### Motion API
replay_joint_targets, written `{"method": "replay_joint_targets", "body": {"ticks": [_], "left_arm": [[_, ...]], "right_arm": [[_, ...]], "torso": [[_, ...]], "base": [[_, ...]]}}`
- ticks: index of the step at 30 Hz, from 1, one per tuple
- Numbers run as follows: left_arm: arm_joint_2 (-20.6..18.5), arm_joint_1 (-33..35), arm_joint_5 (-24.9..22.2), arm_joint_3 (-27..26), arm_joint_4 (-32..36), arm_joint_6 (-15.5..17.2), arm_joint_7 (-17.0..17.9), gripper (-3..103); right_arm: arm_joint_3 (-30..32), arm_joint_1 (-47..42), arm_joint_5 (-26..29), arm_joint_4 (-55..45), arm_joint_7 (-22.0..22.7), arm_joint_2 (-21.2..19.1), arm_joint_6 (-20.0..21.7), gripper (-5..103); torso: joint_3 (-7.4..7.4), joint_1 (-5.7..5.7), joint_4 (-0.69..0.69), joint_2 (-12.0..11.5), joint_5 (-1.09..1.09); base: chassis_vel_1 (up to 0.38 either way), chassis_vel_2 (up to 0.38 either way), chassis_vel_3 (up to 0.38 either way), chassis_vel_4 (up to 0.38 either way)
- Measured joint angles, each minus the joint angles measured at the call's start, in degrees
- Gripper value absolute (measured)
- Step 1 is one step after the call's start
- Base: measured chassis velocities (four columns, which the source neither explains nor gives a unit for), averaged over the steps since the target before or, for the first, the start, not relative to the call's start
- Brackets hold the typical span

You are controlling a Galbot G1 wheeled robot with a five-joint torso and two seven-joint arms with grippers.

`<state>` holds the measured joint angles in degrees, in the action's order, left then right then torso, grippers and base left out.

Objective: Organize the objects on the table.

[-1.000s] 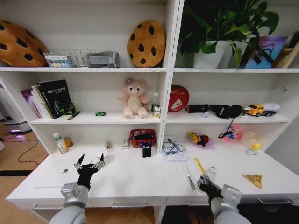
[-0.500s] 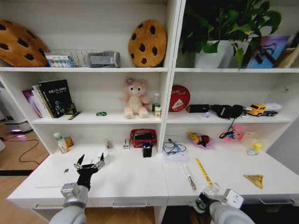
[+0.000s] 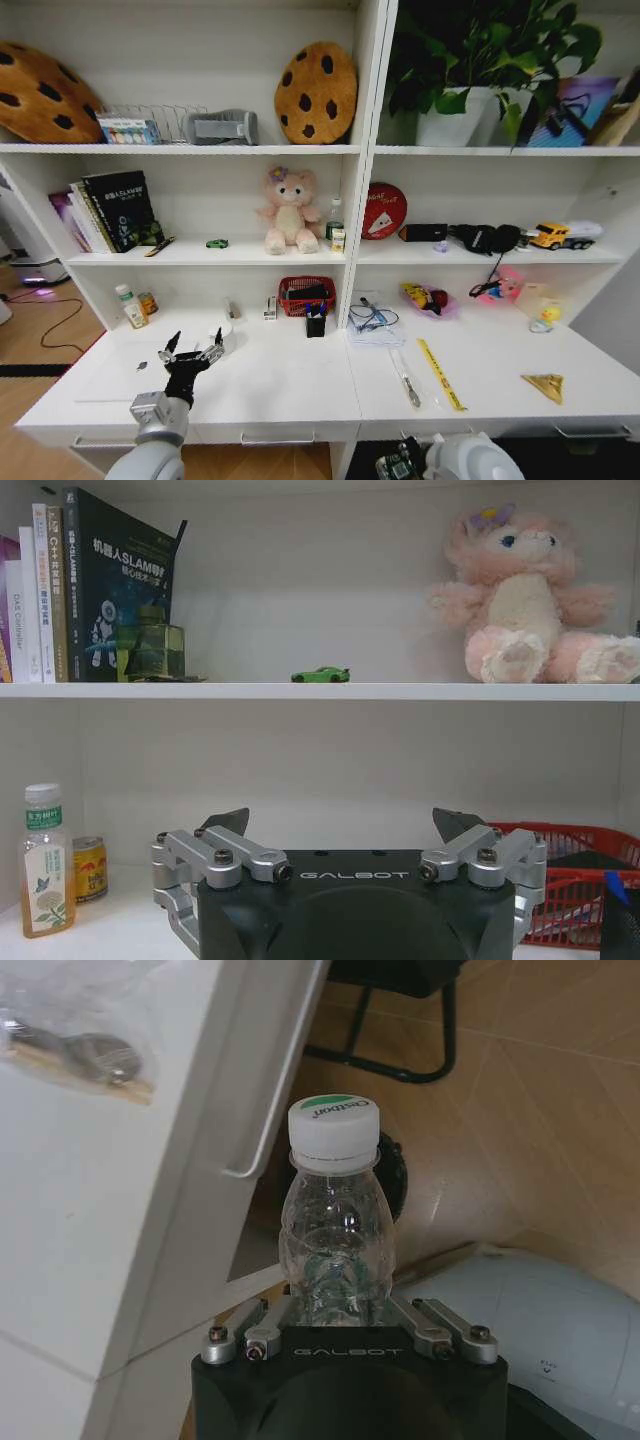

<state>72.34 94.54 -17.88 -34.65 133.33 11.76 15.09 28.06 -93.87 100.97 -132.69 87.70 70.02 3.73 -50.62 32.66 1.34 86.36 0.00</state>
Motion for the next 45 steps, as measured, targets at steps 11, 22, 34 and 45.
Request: {"method": "replay_joint_targets", "body": {"ticks": [11,22,34,45], "left_arm": [[0.00,0.00,0.00,0.00,0.00,0.00,0.00,100],[0.00,0.00,0.00,0.00,0.00,0.00,0.01,100],[0.00,0.00,0.00,0.00,0.00,0.00,0.01,100],[0.00,0.00,0.00,0.00,0.01,0.00,-0.01,100]], "right_arm": [[3.24,2.47,-2.33,23.83,-5.61,7.45,8.48,25],[-1.01,1.01,-38.30,49.92,-42.08,5.63,18.55,25],[0.36,8.13,-87.31,82.65,-95.07,4.69,-12.77,25],[0.69,30.21,-112.34,119.41,-95.33,4.85,-44.17,25]], "torso": [[0.00,0.00,-0.01,-0.01,0.01],[0.00,0.00,0.01,0.00,0.01],[0.00,0.00,-0.01,0.00,0.02],[-0.01,0.00,-0.06,0.00,0.01]], "base": [[0.000,0.000,0.000,0.000],[0.000,0.000,0.000,0.000],[0.000,0.000,0.000,0.000],[0.000,0.000,0.000,0.000]]}}
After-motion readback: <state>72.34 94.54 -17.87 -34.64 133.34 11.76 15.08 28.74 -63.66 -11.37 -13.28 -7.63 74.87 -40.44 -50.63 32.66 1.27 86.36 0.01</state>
